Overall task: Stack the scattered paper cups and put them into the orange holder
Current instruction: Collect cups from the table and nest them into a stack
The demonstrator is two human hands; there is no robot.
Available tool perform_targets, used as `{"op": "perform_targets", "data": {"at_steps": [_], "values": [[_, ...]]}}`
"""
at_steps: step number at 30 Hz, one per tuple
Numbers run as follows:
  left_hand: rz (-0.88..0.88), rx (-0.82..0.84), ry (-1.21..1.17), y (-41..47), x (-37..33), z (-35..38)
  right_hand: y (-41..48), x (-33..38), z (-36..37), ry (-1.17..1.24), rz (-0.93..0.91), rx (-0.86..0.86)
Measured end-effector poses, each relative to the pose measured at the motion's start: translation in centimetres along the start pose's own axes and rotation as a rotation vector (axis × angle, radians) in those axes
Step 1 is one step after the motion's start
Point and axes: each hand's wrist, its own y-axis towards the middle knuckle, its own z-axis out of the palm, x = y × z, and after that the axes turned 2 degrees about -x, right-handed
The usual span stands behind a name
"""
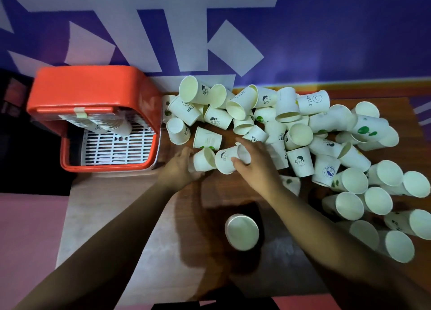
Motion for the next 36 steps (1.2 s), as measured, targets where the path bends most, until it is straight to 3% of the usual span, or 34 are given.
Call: {"op": "perform_targets", "data": {"at_steps": [3,6,9,12,17,20,23,26,30,36], "values": [[-0.184,-0.060,-0.345,-2.4,-2.4,-0.6,-1.3,-0.4,-1.9,0.326,0.285,-0.046],[-0.224,-0.071,-0.711,-4.6,-4.8,-0.4,-2.6,-0.2,-3.8,0.564,0.469,-0.118],[-0.220,-0.030,-1.025,-6.0,-7.1,0.0,-4.1,0.3,-4.9,0.744,0.497,-0.101],[-0.188,0.015,-1.233,-7.5,-9.6,0.2,-5.7,0.8,-5.5,0.773,0.438,0.010],[-0.161,0.034,-1.244,-10.0,-11.9,0.3,-7.5,0.3,-6.5,0.740,0.318,0.252],[-0.154,0.059,-1.191,-11.5,-12.4,0.3,-8.6,0.4,-7.0,0.812,0.331,0.231],[-0.144,0.048,-1.184,-12.7,-12.3,0.4,-10.1,0.3,-7.2,0.713,0.308,0.149],[-0.140,-0.022,-1.199,-13.7,-12.1,0.2,-11.6,-0.2,-7.4,0.612,0.290,0.093],[-0.161,-0.139,-1.256,-15.0,-11.4,-0.4,-13.8,-0.5,-7.0,0.534,0.221,0.160],[-0.236,-0.266,-1.304,-15.8,-9.7,-0.5,-15.8,-0.2,-4.6,0.339,0.028,0.131]]}}
